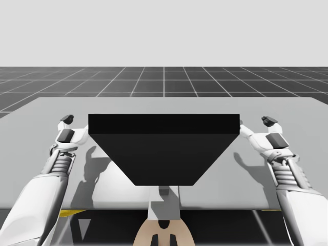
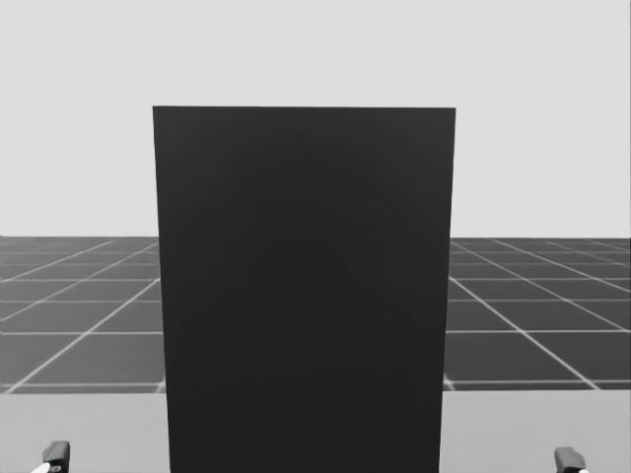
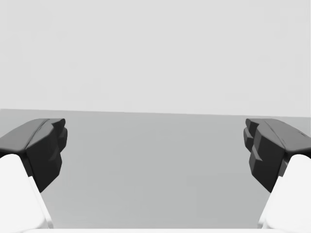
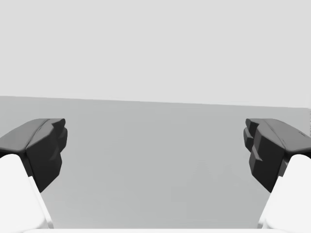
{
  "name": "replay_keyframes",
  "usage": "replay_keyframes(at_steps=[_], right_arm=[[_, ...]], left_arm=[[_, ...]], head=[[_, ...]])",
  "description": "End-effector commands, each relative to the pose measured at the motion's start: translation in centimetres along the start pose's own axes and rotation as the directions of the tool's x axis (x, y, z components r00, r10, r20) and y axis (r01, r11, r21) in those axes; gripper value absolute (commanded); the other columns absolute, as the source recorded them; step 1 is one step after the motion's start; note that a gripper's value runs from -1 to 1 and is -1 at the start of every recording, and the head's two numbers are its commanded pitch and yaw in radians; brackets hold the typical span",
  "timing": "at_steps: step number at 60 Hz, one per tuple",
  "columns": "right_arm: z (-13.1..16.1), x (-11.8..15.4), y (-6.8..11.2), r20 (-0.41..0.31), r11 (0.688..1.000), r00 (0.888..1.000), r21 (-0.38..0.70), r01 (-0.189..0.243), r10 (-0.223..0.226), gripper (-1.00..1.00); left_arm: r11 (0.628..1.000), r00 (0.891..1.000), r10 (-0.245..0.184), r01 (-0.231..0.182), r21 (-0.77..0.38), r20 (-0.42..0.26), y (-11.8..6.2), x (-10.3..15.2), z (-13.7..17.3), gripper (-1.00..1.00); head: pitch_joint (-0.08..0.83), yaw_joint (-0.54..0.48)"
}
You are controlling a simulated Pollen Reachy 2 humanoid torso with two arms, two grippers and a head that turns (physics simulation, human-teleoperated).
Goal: Reach around the screen and pick up the object behind it.
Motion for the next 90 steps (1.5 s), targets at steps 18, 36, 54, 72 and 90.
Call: replay_keyframes(at_steps=[18, 36, 54, 72, 90], right_arm=[[1.1, -0.1, 2.5, -0.012, 0.955, 0.999, 0.293, 0.041, -0.039, -1.0], [3.7, 1.9, 2.7, -0.004, 0.853, 0.994, 0.514, 0.092, -0.105, -1.0], [6.8, 2.1, 1.7, 0.015, 0.72, 0.998, 0.693, 0.035, -0.062, -1.0], [8.3, 0.2, 1.3, 0.006, 0.633, 1.0, 0.774, 0.013, -0.028, -1.0], [6.7, -1.7, 3.3, 0.015, 0.614, 0.999, 0.79, 0.01, -0.036, -1.0]], left_arm=[[0.981, 0.996, 0.006, -0.023, -0.192, -0.09, -1.4, -0.3, 1.0, -1.0], [0.855, 0.993, -0.025, -0.041, -0.517, -0.12, -0.6, 2.3, 5.9, -1.0], [0.687, 0.993, -0.059, -0.037, -0.726, -0.107, 2.3, 3.0, 10.4, -1.0], [0.605, 0.987, -0.089, -0.051, -0.795, -0.131, 2.3, 2.0, 11.2, -1.0], [0.576, 0.984, -0.114, -0.045, -0.816, -0.135, -1.0, 0.8, 8.5, -1.0]], head=[[-0.026, -0.01], [-0.009, 0.0], [0.005, 0.0], [0.017, -0.01], [0.026, -0.01]])
